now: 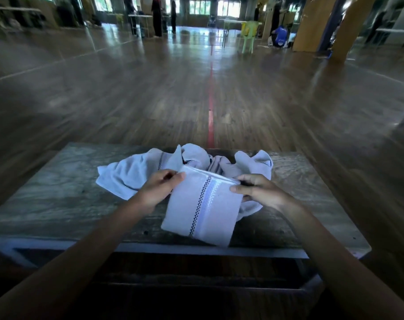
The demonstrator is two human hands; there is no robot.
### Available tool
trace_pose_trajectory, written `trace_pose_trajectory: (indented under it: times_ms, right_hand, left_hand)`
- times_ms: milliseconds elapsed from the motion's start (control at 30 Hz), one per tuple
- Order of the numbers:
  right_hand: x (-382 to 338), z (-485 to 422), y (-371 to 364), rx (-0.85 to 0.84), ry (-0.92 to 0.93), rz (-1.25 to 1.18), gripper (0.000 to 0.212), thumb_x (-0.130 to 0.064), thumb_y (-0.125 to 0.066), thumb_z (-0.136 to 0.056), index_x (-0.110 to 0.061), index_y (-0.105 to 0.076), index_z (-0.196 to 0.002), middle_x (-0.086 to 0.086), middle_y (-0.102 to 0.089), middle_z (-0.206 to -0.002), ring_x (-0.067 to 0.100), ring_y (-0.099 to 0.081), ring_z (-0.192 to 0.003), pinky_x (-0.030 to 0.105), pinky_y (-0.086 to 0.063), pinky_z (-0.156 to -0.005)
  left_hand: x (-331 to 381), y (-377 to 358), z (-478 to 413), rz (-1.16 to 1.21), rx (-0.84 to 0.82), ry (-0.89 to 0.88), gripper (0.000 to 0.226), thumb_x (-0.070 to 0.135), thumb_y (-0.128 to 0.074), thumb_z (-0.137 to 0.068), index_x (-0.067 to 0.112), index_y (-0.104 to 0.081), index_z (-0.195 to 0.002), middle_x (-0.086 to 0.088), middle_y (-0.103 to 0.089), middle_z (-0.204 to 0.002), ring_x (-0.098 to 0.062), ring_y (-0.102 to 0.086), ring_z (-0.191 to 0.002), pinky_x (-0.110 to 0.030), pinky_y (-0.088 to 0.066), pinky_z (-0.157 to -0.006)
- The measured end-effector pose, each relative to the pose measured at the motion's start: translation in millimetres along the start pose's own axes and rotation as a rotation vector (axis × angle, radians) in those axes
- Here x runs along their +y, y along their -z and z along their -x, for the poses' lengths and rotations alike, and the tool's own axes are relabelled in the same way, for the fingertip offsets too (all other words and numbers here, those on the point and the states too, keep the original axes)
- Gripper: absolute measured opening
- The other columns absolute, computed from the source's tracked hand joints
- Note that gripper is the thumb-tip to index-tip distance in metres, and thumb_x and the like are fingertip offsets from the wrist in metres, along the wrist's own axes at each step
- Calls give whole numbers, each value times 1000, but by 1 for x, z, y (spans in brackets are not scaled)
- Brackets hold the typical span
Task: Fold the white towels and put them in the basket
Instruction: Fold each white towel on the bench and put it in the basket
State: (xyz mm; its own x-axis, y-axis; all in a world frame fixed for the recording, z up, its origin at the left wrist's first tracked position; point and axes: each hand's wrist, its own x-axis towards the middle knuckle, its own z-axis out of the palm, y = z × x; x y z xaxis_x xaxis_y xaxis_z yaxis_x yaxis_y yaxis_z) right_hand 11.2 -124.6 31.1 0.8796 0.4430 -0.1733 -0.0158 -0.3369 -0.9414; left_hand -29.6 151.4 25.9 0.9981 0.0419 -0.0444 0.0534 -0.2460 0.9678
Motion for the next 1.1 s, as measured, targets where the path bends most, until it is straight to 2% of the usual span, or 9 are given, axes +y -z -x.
trace_pose_trajectory:
  times_ms: [133, 233, 333, 400, 467, 533, 633, 833, 1100]
  right_hand:
    - [11, -13, -35, -6, -63, 42, 32, -13, -66, -87, 11, -57, -106, 17, -58, -86, 18, -57, -76, 20, -48, -63]
    - [33, -25, -59, 59, -53, 209, 30, -13, -68, -85, 11, -60, -99, 22, -60, -85, 16, -55, -79, 28, -42, -70]
    - [50, -30, -80, 249, -3, 354, 28, -18, -71, -82, -4, -64, -106, 1, -65, -98, 10, -57, -93, 19, -39, -78]
    - [57, -28, -89, 354, 28, 405, 30, -22, -73, -80, -11, -62, -105, -1, -66, -99, 12, -60, -92, 22, -45, -77]
    - [58, -25, -88, 398, 48, 439, 29, -27, -76, -76, -16, -59, -97, 0, -64, -92, 14, -61, -85, 29, -50, -74]
    - [56, -24, -81, 392, 37, 428, 28, -26, -77, -76, -14, -60, -94, -1, -63, -88, 11, -59, -82, 18, -48, -70]
    - [51, -24, -72, 328, 33, 449, 14, -17, -73, -80, -13, -63, -89, -6, -62, -84, 5, -56, -82, 2, -39, -66]
    - [47, -28, -60, 230, 118, 351, 10, -12, -69, -83, -18, -62, -81, -5, -67, -81, 5, -61, -78, 16, -44, -71]
    - [53, -37, -64, 116, 190, 286, 7, -9, -68, -85, -11, -62, -84, 0, -68, -87, 5, -62, -84, 12, -44, -73]
  left_hand:
    - [-49, 10, 26, -25, 76, 143, 43, 37, -65, -86, -5, -63, -74, -11, -60, -69, -17, -54, -64, -25, -42, -61]
    - [-79, 8, 33, -182, 80, 155, 46, 34, -60, -89, -4, -58, -63, -5, -47, -57, -10, -42, -54, -25, -30, -50]
    - [-91, 6, 27, -393, 152, 124, 49, 32, -60, -89, 11, -43, -48, 3, -40, -46, -3, -37, -42, -25, -27, -46]
    - [-89, 5, 26, -509, 193, 54, 30, 28, -61, -88, 15, -54, -62, 1, -53, -61, -11, -54, -59, -25, -38, -56]
    - [-90, 7, 24, -549, 190, -56, 22, 31, -59, -84, 14, -62, -98, -3, -61, -92, -21, -61, -83, -32, -49, -73]
    - [-93, 12, 20, -604, 119, -146, 38, 36, -54, -79, 20, -60, -113, -2, -58, -106, -21, -60, -92, -36, -50, -77]
    - [-91, 15, 11, -658, 48, -242, 25, 42, -52, -78, 27, -65, -92, 7, -62, -96, -16, -61, -91, -36, -52, -75]
    - [-94, 21, 1, -537, 48, -242, 8, 17, -70, -79, 14, -69, -86, 2, -69, -85, -12, -63, -77, -32, -51, -74]
    - [-100, 29, 0, -478, 45, -280, 6, 9, -76, -75, 6, -71, -76, 9, -63, -73, 0, -58, -73, -8, -39, -62]
